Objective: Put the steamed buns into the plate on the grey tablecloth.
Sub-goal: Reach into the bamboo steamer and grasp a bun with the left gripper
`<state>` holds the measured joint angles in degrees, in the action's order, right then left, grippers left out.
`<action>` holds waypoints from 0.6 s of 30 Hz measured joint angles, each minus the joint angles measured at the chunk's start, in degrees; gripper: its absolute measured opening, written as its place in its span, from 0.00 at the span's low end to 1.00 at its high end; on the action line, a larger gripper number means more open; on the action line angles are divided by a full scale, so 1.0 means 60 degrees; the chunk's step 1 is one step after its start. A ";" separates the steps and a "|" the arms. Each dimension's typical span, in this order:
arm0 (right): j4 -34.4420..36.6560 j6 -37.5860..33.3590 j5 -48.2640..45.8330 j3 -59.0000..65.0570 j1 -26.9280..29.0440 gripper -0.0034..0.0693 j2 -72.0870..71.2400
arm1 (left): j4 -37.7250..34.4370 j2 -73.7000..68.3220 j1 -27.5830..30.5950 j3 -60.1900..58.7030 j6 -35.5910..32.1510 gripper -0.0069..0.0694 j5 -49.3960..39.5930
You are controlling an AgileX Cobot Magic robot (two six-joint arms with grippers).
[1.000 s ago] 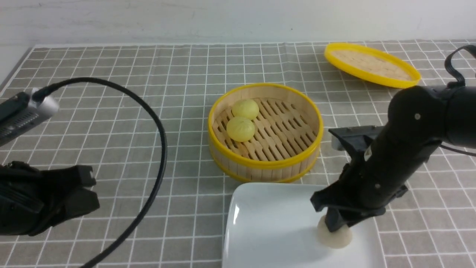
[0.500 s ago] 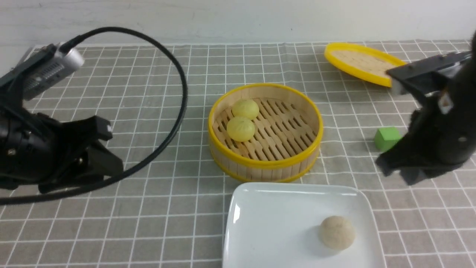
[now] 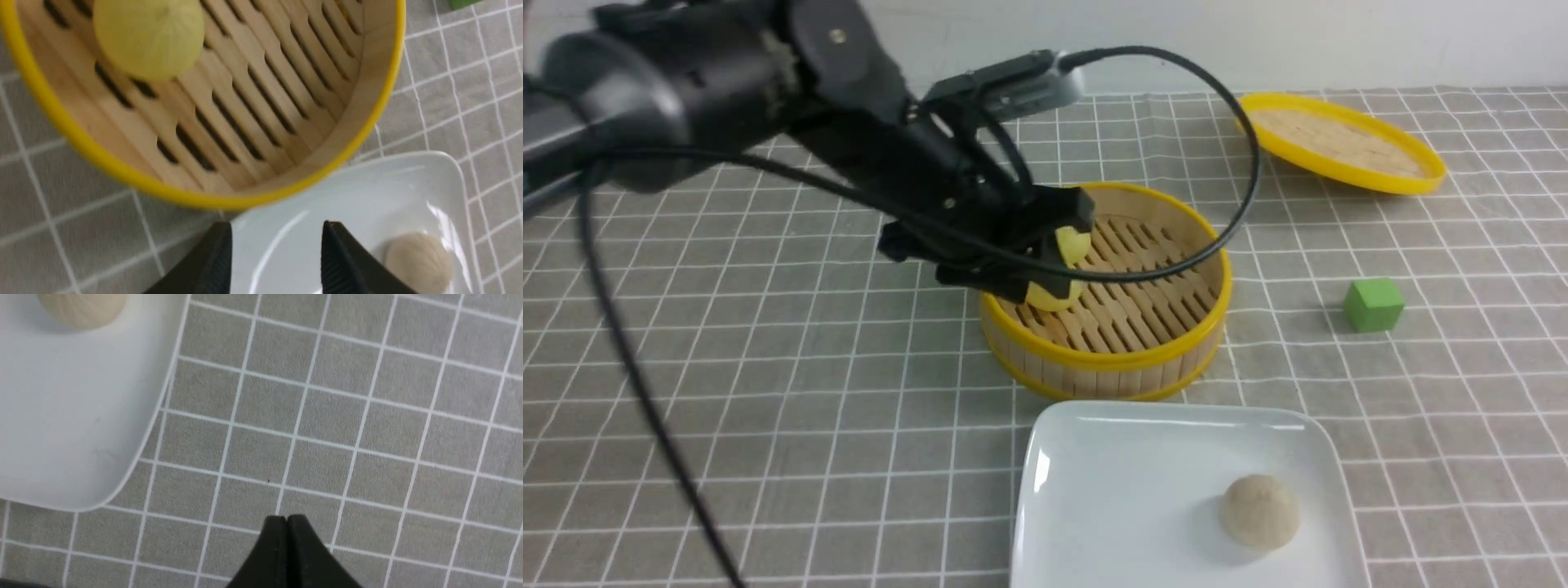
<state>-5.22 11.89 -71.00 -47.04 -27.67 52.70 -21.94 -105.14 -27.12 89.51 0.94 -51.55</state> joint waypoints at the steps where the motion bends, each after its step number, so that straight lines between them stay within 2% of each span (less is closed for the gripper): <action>1: -0.0022 0.0096 0.0000 0.0164 0.0000 0.03 -0.0198 | 0.0228 -0.0450 -0.0083 0.0538 0.0008 0.55 -0.0113; 8: -0.0079 0.0455 -0.0023 0.0377 0.0000 0.03 -0.1186 | 0.1347 -0.2516 -0.0193 0.3132 0.0140 0.68 -0.0806; 18: -0.0073 0.0626 -0.0043 0.0377 0.0000 0.03 -0.1520 | 0.2189 -0.3620 -0.0193 0.3875 0.0541 0.70 -0.0903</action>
<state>-5.66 15.65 -71.25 -44.78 -27.67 43.58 -8.81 -126.86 -28.27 112.76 4.19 -56.97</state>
